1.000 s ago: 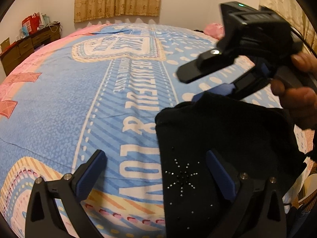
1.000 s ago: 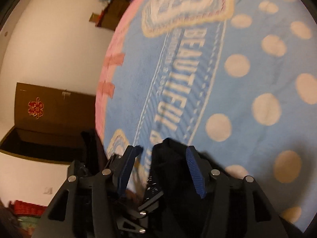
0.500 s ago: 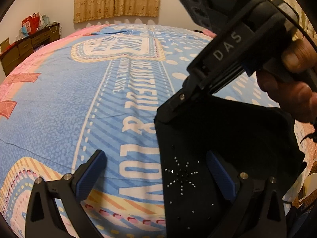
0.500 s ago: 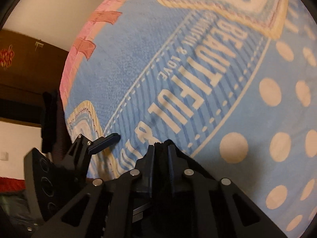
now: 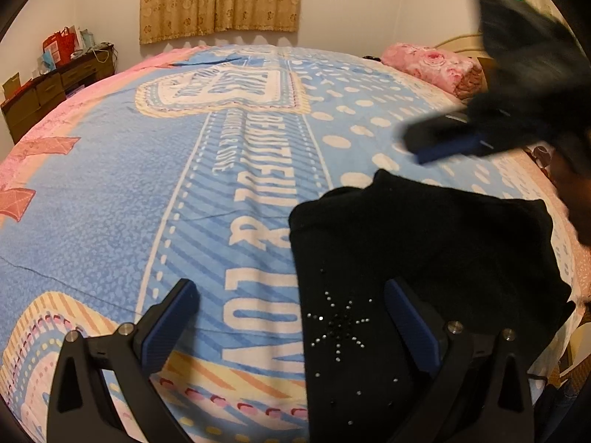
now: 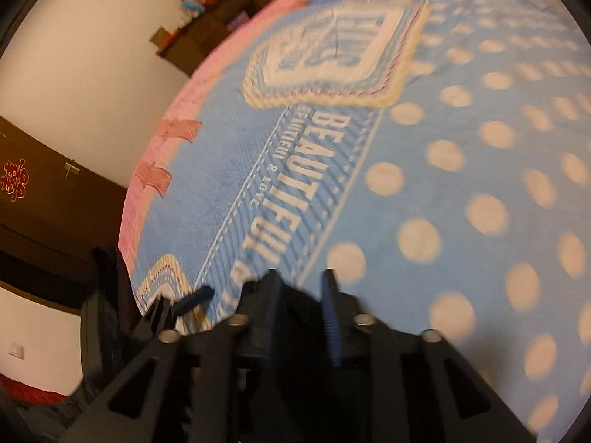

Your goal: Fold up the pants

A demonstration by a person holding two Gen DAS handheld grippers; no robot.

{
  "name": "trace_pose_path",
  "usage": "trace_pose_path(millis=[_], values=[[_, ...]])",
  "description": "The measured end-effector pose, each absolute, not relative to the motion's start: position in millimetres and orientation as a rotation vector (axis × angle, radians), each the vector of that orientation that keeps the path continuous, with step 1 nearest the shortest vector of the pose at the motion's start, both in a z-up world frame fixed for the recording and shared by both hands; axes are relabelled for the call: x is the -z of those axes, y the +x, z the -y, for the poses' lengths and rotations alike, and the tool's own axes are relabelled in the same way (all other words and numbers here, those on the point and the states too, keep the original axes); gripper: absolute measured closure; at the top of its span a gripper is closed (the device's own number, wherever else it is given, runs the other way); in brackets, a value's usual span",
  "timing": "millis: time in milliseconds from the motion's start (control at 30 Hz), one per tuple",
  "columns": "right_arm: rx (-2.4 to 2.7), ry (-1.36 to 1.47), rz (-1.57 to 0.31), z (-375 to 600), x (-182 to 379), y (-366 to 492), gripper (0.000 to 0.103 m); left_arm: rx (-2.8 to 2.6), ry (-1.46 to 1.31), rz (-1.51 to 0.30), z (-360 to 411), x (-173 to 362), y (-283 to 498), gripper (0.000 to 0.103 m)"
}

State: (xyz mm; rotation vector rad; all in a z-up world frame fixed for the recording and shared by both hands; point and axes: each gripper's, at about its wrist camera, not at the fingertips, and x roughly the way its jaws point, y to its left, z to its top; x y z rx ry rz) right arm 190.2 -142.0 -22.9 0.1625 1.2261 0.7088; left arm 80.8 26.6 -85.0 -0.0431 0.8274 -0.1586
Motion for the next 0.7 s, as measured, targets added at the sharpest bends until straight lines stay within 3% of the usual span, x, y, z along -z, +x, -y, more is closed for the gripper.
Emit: trace_pose_path(millis=[33,400,467,533,700], values=[[-0.689,0.14,-1.187,150.7,19.2,173.8,0.064,0.156,-0.041,-0.826,-26.1,84.9,80.3,0.0],[-0.586,0.063,-1.03,194.5,50.3,81.0,0.063,0.132,-0.013,-0.808,-24.4,82.6,72.1,0.0],[-0.529,0.053,-0.944,206.9,41.3,66.0,0.056,0.129,-0.018,-0.826,-27.6,80.1,70.4,0.0],[-0.473,0.065,-0.868,223.1,35.7,49.2,0.036,0.156,-0.064,-0.859,-34.5,78.1,68.4,0.0],[-0.323,0.169,-0.808,294.9,43.2,16.5,0.032,0.198,-0.092,-0.876,-35.3,81.4,62.0,0.0]])
